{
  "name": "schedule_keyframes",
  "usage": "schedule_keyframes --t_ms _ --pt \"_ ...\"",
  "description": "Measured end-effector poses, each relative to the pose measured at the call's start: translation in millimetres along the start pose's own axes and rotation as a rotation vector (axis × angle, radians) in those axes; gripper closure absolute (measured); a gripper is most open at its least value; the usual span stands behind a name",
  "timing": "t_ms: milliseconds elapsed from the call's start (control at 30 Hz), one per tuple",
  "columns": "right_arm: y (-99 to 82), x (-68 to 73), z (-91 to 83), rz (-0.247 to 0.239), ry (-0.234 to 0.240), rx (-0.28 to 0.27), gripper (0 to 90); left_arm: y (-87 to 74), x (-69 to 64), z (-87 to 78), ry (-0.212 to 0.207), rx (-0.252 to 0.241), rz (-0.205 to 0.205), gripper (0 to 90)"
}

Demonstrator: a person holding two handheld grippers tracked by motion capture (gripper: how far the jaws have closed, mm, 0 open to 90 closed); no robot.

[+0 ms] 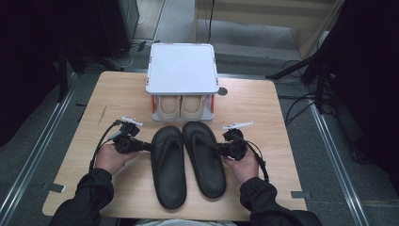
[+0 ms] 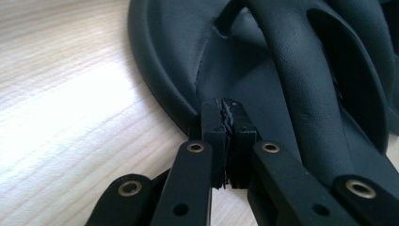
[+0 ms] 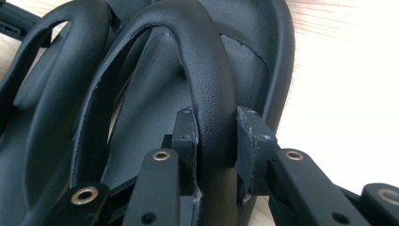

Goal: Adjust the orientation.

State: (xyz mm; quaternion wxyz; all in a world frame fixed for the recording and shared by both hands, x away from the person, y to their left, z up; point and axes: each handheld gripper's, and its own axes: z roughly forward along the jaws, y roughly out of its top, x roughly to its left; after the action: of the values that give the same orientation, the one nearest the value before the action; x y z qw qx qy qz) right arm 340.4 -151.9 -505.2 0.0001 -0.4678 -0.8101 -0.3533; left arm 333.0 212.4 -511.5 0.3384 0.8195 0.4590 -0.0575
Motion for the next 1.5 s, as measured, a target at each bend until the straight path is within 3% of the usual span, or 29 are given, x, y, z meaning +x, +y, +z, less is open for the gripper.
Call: schedule_keyframes --t_ms 333,467,667,833,1033,1267,1500 --pt "-1.8 -0.6 -0.7 0.004 0.012 -0.004 71.2 -1.9 -14.1 6.9 -0.032 0.028 0.044 88.9" --pt "-2.0 -2.7 -1.0 -0.002 0.015 -0.012 69.9 -1.7 -12.1 6.2 -0.052 0.028 0.026 88.7" --pt "-0.4 -3.1 -11.9 -0.037 0.003 -0.09 63.3 -0.8 -9.2 -6.1 -0.027 -0.031 0.02 85.2" --pt "-0.5 0.4 -29.7 -0.035 0.02 -0.161 62.9 -0.1 -9.8 -17.8 -0.015 -0.073 0.01 77.4" --pt "-6.6 16.3 -41.5 -0.054 0.043 -0.196 61.0 1.3 -11.5 -28.3 0.008 -0.11 0.027 68.0" --pt "-16.5 42.4 -31.4 -0.099 0.052 -0.207 62.0 4.7 -5.6 -32.8 0.015 -0.136 0.021 58.5" --pt "-23.2 55.8 -22.7 -0.109 0.051 -0.197 59.5 8.6 -4.9 -35.2 0.02 -0.149 0.029 57.0"
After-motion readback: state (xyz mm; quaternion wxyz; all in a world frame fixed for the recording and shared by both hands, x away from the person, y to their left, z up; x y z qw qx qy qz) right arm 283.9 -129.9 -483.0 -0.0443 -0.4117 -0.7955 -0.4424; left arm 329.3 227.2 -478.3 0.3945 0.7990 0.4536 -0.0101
